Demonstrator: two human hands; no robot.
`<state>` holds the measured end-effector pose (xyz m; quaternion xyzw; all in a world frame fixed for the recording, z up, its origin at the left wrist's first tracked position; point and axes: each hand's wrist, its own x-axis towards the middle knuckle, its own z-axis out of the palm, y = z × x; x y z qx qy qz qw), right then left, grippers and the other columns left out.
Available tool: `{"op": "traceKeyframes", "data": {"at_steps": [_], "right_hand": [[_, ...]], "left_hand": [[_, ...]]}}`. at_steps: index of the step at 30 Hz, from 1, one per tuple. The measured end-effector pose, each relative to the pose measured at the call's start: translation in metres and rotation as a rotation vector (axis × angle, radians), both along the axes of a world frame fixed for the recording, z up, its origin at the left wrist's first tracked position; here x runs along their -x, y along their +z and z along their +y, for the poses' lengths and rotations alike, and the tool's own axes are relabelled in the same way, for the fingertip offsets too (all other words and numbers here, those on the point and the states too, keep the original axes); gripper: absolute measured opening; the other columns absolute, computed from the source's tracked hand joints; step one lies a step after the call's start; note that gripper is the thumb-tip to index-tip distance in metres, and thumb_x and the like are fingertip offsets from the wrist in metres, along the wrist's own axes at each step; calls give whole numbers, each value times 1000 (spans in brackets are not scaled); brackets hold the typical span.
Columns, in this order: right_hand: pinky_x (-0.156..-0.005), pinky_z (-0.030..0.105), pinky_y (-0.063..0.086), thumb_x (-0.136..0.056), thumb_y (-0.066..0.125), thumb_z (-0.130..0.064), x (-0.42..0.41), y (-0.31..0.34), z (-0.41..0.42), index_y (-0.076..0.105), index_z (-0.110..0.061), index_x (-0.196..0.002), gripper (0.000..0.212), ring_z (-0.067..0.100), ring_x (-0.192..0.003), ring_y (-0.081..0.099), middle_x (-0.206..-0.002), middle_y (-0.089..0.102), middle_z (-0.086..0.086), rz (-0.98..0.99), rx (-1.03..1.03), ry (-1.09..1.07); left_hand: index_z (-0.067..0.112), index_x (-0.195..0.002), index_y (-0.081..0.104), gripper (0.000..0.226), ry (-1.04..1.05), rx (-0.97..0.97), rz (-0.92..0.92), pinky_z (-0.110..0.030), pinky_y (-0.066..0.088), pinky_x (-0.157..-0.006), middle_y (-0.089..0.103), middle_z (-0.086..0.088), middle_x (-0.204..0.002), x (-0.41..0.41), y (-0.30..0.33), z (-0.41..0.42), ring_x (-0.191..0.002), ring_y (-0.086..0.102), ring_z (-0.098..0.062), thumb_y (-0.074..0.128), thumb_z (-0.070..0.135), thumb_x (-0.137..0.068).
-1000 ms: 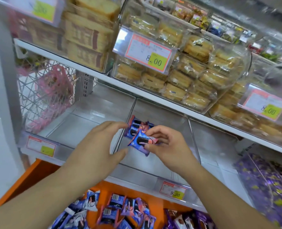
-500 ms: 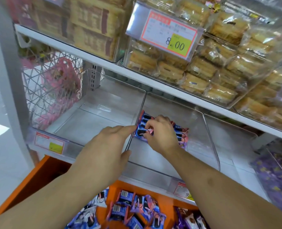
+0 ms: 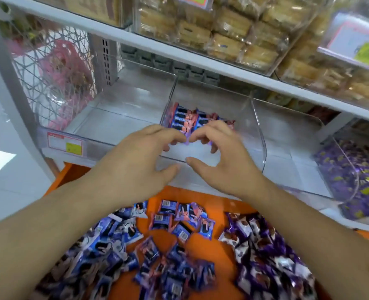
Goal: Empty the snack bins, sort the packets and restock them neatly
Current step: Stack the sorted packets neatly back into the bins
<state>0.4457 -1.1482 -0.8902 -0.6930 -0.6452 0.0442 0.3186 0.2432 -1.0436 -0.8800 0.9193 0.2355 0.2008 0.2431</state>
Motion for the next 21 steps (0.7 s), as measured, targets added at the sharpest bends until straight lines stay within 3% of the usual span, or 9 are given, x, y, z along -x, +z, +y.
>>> {"op": "traceKeyframes", "data": {"at_steps": [3, 6, 11, 13, 17, 21], "right_hand": [[-78, 20, 43, -86, 82, -19, 22, -19, -57, 65, -23, -107, 28, 9, -98, 56, -106, 56, -7, 93, 104, 70], [-75, 17, 39, -83, 80, -24, 22, -81, -92, 62, -25, -99, 24, 2, -87, 54, -97, 56, -10, 129, 318, 45], [-81, 32, 47, -92, 72, -30, -2, -199, -114, 65, -16, -109, 23, 17, -93, 55, -104, 65, 3, 41, 792, 97], [-81, 35, 53, -94, 70, -36, -8, -235, -120, 65, -22, -110, 22, 21, -97, 62, -106, 67, 2, 67, 889, 65], [-92, 42, 56, -89, 76, -23, -8, -275, -126, 66, -25, -126, 38, 23, -113, 64, -124, 68, 0, 141, 969, 49], [-105, 38, 52, -94, 76, -24, -10, -295, -117, 53, -30, -149, 60, 19, -130, 56, -147, 56, -2, 215, 1014, 77]], "left_hand": [[42, -121, 59, 31, -140, 62, 135, -17, 45, -85, 56, 21, -109, -2, -22, -23, -100, 54, 7, 70, 43, -91], [38, -115, 61, 24, -204, 87, 288, -24, 46, -82, 56, 19, -101, -5, -71, -42, -93, 56, -1, 70, 40, -92], [35, -109, 55, 14, -267, 146, 672, -34, 52, -84, 60, 7, -108, 9, -176, -53, -102, 62, -18, 61, 33, -97], [33, -120, 58, 23, -238, 179, 750, -36, 53, -85, 63, 1, -113, 8, -209, -52, -105, 63, -22, 59, 28, -97], [25, -141, 55, 48, -213, 223, 768, -36, 48, -94, 56, -4, -136, 4, -266, -49, -123, 57, -26, 66, 17, -95], [32, -155, 43, 71, -223, 158, 834, -43, 41, -117, 36, 1, -162, -5, -312, -39, -143, 42, -29, 74, 25, -92]]}}
